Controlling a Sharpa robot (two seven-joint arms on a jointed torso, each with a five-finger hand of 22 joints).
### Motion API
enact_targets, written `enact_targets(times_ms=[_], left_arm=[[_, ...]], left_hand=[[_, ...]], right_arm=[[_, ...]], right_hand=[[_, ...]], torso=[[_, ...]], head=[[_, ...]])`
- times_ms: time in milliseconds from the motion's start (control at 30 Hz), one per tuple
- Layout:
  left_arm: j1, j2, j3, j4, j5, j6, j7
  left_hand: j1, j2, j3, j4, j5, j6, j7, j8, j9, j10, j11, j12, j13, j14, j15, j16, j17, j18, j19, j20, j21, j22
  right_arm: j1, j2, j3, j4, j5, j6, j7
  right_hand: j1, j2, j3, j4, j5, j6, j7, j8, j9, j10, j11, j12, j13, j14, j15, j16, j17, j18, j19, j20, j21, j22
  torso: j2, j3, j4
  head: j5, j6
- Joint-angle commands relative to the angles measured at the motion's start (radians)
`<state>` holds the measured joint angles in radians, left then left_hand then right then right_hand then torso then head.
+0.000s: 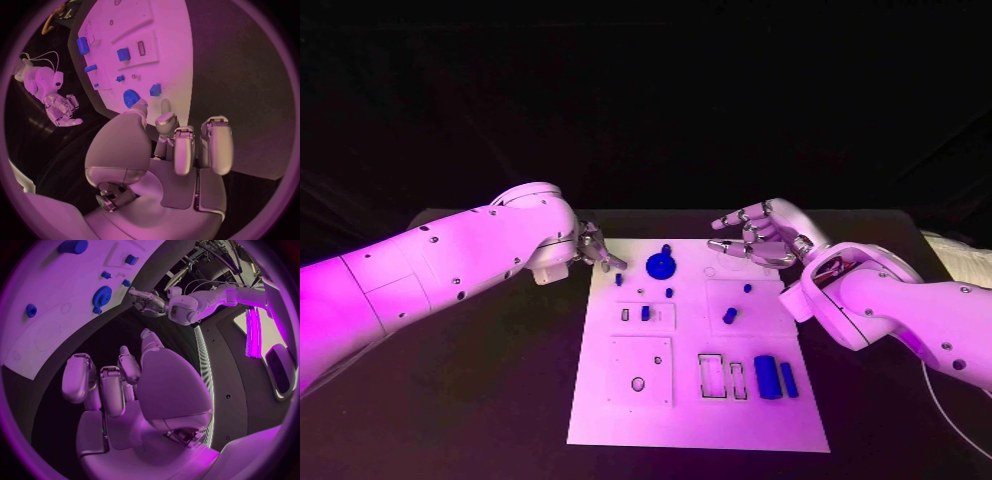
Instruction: Assemble the parts on the task board
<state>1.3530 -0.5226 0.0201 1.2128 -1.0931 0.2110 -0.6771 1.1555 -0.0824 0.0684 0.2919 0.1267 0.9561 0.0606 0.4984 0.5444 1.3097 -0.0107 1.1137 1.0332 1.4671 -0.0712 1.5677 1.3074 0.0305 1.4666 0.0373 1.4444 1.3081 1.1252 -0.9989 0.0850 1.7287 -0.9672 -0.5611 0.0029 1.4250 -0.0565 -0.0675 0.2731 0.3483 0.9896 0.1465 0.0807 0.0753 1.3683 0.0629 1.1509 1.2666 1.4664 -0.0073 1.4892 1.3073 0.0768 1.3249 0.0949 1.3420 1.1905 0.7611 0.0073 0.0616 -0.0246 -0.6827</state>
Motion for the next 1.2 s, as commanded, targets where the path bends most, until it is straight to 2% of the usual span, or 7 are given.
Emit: enact_targets(times_ms=[33, 300, 433, 700, 933, 1200], left_arm=[[0.001, 0.017, -0.003, -0.023, -0.048, 0.073, 0.034], [0.001, 0.04, -0.01, -0.051, -0.054, 0.084, 0.037], [0.001, 0.043, -0.011, -0.054, -0.055, 0.08, 0.036], [0.001, 0.047, -0.012, -0.058, -0.048, 0.096, 0.035], [0.001, 0.05, -0.012, -0.059, -0.035, 0.109, 0.036], [0.001, 0.053, -0.012, -0.059, -0.028, 0.108, 0.037]], left_hand=[[-0.023, 0.007, -0.021, 0.0, -0.006, 0.012, -0.003, 0.003, -0.003, 0.01, -0.003, 0.01, 0.006, 0.104, 0.0, 0.003, 0.263, 0.01, 0.018, 0.004, 0.009, 0.122], [-0.043, 0.031, -0.054, 0.001, -0.006, 0.031, -0.012, 0.014, -0.002, 0.024, -0.01, 0.026, 0.021, 0.104, -0.006, 0.003, 0.263, 0.006, 0.028, -0.001, 0.02, 0.137], [-0.042, 0.04, -0.062, -0.001, -0.005, 0.039, -0.015, 0.019, 0.001, 0.029, -0.013, 0.033, 0.028, 0.104, -0.008, 0.003, 0.263, 0.004, 0.031, -0.004, 0.025, 0.143], [0.01, 0.062, -0.063, -0.009, -0.002, 0.042, -0.021, 0.026, 0.009, 0.034, -0.018, 0.034, 0.028, 0.104, -0.013, 0.003, 0.263, 0.003, 0.034, -0.009, 0.028, 0.148], [0.047, 0.07, -0.06, -0.014, -0.001, 0.041, -0.022, 0.029, 0.012, 0.035, -0.019, 0.035, 0.028, 0.104, -0.014, 0.003, 0.263, 0.003, 0.035, -0.01, 0.029, 0.15], [0.053, 0.073, -0.059, -0.014, -0.001, 0.042, -0.022, 0.031, 0.014, 0.036, -0.02, 0.037, 0.03, 0.104, -0.014, 0.003, 0.263, 0.002, 0.036, -0.01, 0.03, 0.152]], right_arm=[[-0.001, 0.002, 0.0, 0.0, -0.002, 0.014, 0.001], [-0.001, 0.006, 0.0, -0.001, -0.002, 0.015, 0.002], [-0.001, 0.006, 0.0, -0.002, -0.002, 0.016, 0.001], [-0.001, 0.008, 0.0, -0.002, -0.002, 0.017, 0.001], [-0.001, 0.009, 0.0, -0.003, -0.002, 0.018, 0.001], [-0.001, 0.01, 0.0, -0.004, -0.002, 0.019, 0.001]], right_hand=[[-0.008, 0.002, -0.004, 0.0, 0.006, 0.002, -0.002, 0.002, 0.0, -0.001, -0.006, -0.003, -0.001, 0.069, -0.007, -0.004, 0.108, 0.009, -0.006, 0.0, -0.005, -0.001], [-0.007, 0.003, -0.005, 0.0, 0.008, 0.002, -0.002, 0.003, 0.0, -0.001, -0.006, -0.002, -0.001, 0.069, -0.007, -0.003, 0.109, 0.009, -0.006, 0.0, -0.005, -0.001], [-0.007, 0.003, -0.005, 0.0, 0.008, 0.002, -0.002, 0.003, 0.0, -0.001, -0.006, -0.002, -0.001, 0.069, -0.007, -0.003, 0.109, 0.009, -0.006, 0.0, -0.005, -0.001], [-0.007, 0.003, -0.005, 0.0, 0.008, 0.002, -0.002, 0.003, 0.0, -0.001, -0.006, -0.002, -0.001, 0.069, -0.007, -0.003, 0.109, 0.009, -0.006, 0.0, -0.005, -0.001], [-0.007, 0.003, -0.005, 0.0, 0.008, 0.002, -0.002, 0.003, 0.0, -0.001, -0.006, -0.002, -0.001, 0.069, -0.007, -0.003, 0.109, 0.009, -0.006, 0.0, -0.005, -0.001], [-0.007, 0.003, -0.005, 0.0, 0.008, 0.002, -0.002, 0.003, 0.0, -0.001, -0.006, -0.002, -0.001, 0.069, -0.007, -0.003, 0.109, 0.009, -0.006, 0.0, -0.005, -0.001]], torso=[[0.003, 0.0, 0.0], [0.002, 0.0013, -0.0005], [0.001, 0.0012, -0.0002], [0.001, 0.0019, 0.0008], [0.001, 0.0019, 0.0001], [0.002, 0.0017, -0.0001]], head=[[0.002, 0.0], [0.008, -0.003], [0.006, -0.004], [0.006, -0.004], [0.007, -0.004], [0.006, -0.004]])
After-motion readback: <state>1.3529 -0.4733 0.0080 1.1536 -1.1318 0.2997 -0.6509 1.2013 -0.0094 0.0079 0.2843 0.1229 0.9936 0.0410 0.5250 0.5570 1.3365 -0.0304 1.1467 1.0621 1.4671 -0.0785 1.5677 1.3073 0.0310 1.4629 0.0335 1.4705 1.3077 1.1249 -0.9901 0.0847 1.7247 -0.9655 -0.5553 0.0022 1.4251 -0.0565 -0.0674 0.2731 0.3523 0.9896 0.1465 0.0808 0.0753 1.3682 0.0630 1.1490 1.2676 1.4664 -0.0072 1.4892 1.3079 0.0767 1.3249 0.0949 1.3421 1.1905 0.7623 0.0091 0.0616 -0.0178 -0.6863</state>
